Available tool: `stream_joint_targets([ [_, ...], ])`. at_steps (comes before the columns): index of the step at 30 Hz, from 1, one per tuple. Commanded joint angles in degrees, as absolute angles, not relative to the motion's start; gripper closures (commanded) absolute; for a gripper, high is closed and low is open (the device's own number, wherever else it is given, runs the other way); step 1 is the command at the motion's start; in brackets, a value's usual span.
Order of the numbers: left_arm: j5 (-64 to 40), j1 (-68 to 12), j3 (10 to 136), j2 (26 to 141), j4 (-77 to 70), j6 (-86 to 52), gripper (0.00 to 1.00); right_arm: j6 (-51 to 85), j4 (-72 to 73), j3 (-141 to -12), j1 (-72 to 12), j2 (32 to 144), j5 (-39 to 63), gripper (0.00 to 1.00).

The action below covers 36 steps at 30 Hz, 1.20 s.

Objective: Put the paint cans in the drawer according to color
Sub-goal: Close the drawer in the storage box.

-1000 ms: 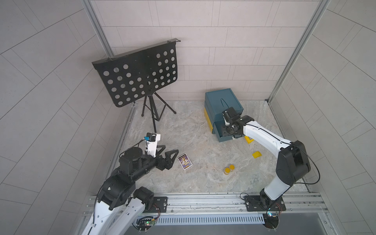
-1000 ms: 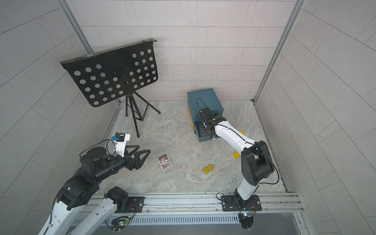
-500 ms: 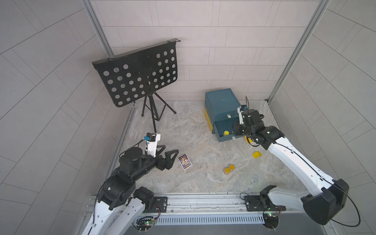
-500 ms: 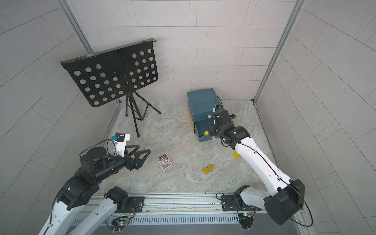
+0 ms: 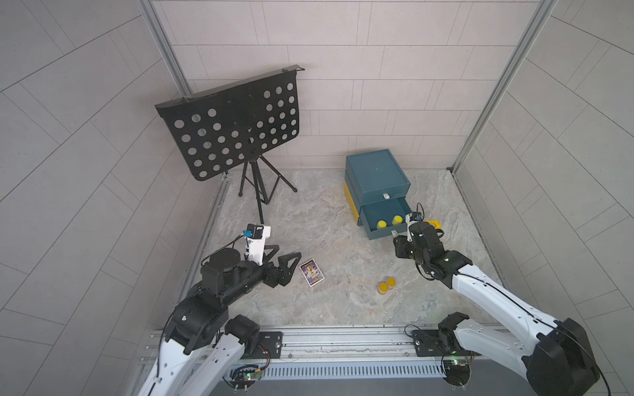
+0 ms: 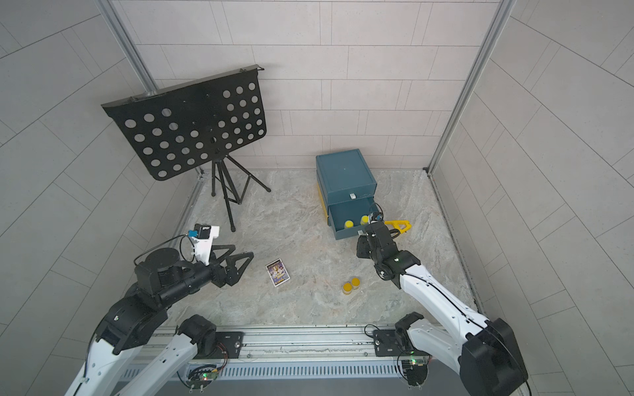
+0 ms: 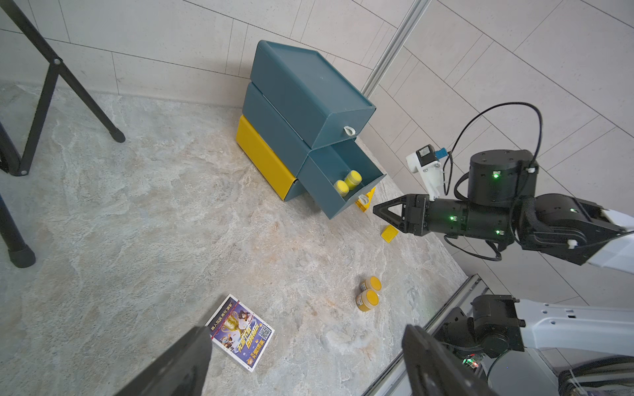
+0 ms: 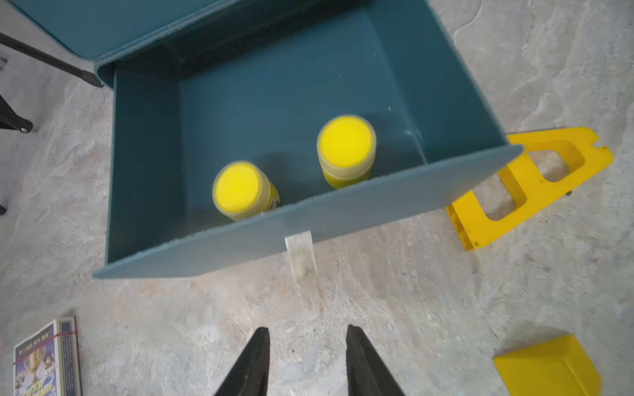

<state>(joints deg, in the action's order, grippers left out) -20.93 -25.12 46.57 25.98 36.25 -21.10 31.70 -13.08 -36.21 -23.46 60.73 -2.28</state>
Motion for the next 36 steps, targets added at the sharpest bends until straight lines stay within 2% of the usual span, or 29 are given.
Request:
stream_joint_targets([
  [1,-20.7,-24.6,46.4,25.7,35.0,-21.1,0.06,33.0,-6.8,-37.9,-23.0,64.3,-1.4,0.58],
  [12,-21.0,-24.6,46.4,25.9,35.0,-20.9,0.06,30.1,3.9,-42.8,-20.0,73.0,2.0,0.58],
  [23,-21.1,-24.6,46.4,26.4,35.0,-20.8,0.06,33.2,16.2,-46.6,-18.5,85.7,4.4,0.62],
  [36,-21.3,-24.4,46.5,26.3,35.0,-20.8,0.06,35.6,23.6,-46.9,-18.3,89.6,5.4,0.62],
])
